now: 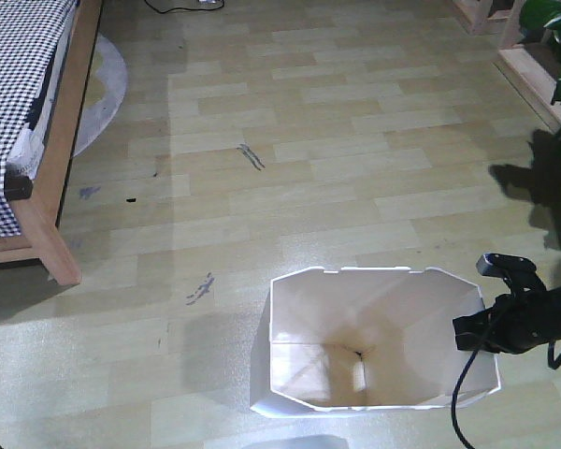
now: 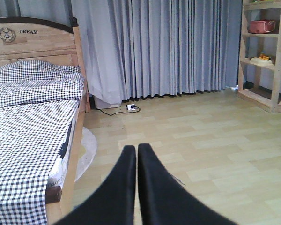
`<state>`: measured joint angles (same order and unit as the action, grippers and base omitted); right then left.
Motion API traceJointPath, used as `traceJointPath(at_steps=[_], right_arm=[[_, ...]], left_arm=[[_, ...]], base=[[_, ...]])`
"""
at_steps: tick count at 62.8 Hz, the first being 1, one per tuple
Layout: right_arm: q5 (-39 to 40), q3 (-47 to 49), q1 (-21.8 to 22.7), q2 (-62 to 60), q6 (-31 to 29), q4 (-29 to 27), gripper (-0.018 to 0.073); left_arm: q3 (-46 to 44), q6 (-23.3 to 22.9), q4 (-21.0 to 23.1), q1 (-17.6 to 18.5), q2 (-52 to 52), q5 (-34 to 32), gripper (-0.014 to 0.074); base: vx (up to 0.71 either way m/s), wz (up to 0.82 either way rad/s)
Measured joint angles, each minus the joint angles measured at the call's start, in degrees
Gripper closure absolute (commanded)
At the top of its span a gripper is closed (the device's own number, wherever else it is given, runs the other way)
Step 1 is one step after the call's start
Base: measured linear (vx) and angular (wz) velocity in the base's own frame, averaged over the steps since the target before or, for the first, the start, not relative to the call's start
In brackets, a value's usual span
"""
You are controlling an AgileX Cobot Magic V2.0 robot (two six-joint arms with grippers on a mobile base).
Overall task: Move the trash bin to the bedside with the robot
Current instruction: 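Drive the base away from the desk toward the bed, holding the bin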
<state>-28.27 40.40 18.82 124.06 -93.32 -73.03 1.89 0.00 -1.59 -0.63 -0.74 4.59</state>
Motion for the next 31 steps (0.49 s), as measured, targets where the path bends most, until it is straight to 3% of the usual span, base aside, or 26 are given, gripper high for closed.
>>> traceJointPath(at_steps=[31], right_arm=[[-0.04,0.00,0.00,0.00,0.00,0.00,0.0561]], left_arm=[[0.00,0.00,0.00,0.00,0.00,0.00,0.0603]], base=[[0.25,0.10]])
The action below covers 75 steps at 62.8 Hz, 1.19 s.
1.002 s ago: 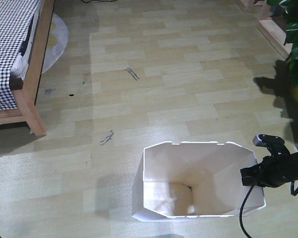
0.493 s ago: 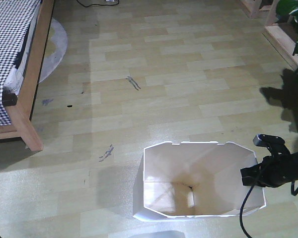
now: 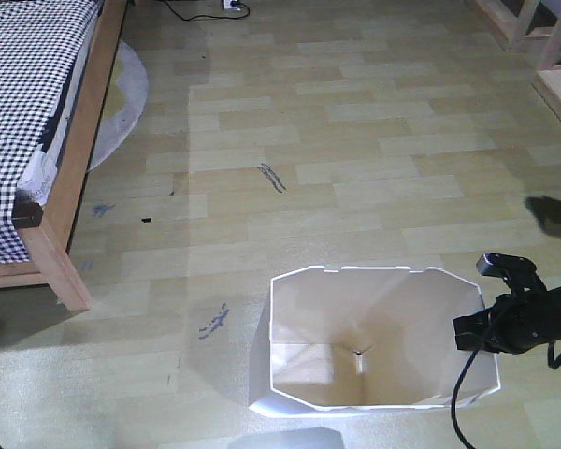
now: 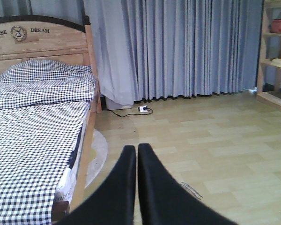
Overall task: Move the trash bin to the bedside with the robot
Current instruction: 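Drive the base away from the desk toward the bed, holding the bin, then drive forward past the bed toward the curtains carrying the bin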
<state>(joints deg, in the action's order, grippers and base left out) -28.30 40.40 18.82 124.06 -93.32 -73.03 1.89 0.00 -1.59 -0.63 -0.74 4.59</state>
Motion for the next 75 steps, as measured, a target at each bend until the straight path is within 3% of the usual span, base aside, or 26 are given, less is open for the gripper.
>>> traceJointPath(at_steps=[75], right_arm=[[-0.07,0.00,0.00,0.00,0.00,0.00,0.0561]], left_arm=[[0.00,0.00,0.00,0.00,0.00,0.00,0.0603]], base=[[0.25,0.03]])
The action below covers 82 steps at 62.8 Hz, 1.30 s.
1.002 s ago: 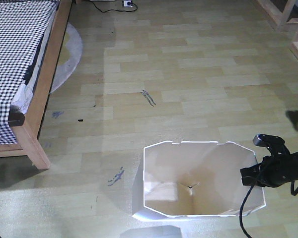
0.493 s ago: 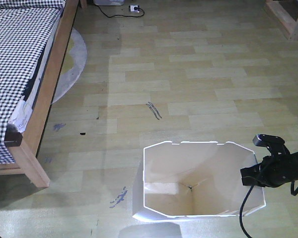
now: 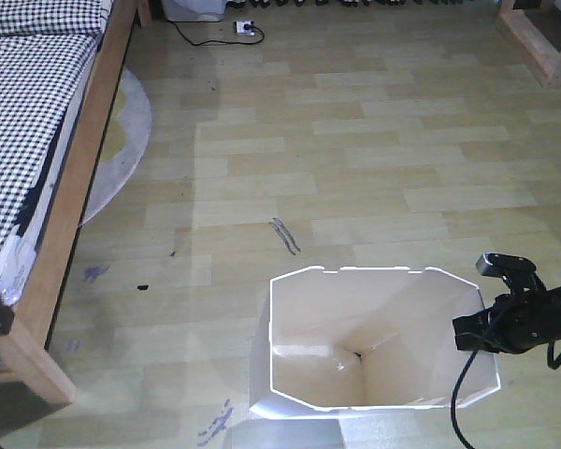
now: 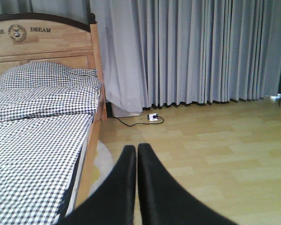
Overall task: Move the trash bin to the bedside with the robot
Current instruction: 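Drive forward past the bed toward the curtains carrying the bin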
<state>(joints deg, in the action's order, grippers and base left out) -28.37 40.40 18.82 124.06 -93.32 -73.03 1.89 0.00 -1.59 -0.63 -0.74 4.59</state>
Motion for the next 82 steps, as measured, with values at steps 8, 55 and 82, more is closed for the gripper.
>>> traceJointPath(at_steps=[8,55,82], right_arm=[[0.12,0.00,0.00,0.00,0.00,0.00,0.0561],[0.06,0.00,0.00,0.00,0.00,0.00,0.0561],[0.00,0.00,0.00,0.00,0.00,0.00,0.0561]], left_arm=[[0.00,0.00,0.00,0.00,0.00,0.00,0.0603],[0.00,0.00,0.00,0.00,0.00,0.00,0.0603],[0.00,0.00,0.00,0.00,0.00,0.00,0.0603]], base=[[0.28,-0.06],[0.29,0.01],[0.26,0.05]])
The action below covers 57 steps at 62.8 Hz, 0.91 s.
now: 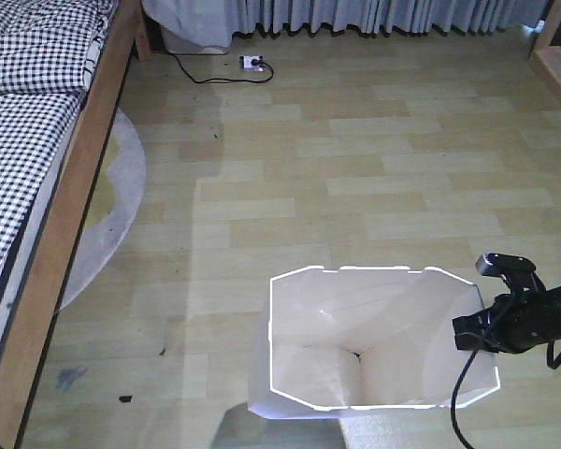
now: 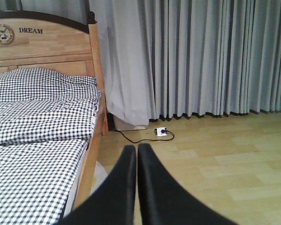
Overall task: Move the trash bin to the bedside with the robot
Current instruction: 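Drive forward past the bed toward the curtains carrying the bin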
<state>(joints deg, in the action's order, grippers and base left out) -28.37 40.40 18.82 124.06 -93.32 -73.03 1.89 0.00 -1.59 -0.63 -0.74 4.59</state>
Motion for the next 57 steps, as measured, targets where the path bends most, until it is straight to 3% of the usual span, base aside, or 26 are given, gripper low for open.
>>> traceJointPath(at_steps=[57], right_arm=[[0.06,0.00,0.00,0.00,0.00,0.00,0.0561]], left_arm=[[0.00,0.00,0.00,0.00,0.00,0.00,0.0603]], base=[[0.28,-0.07]])
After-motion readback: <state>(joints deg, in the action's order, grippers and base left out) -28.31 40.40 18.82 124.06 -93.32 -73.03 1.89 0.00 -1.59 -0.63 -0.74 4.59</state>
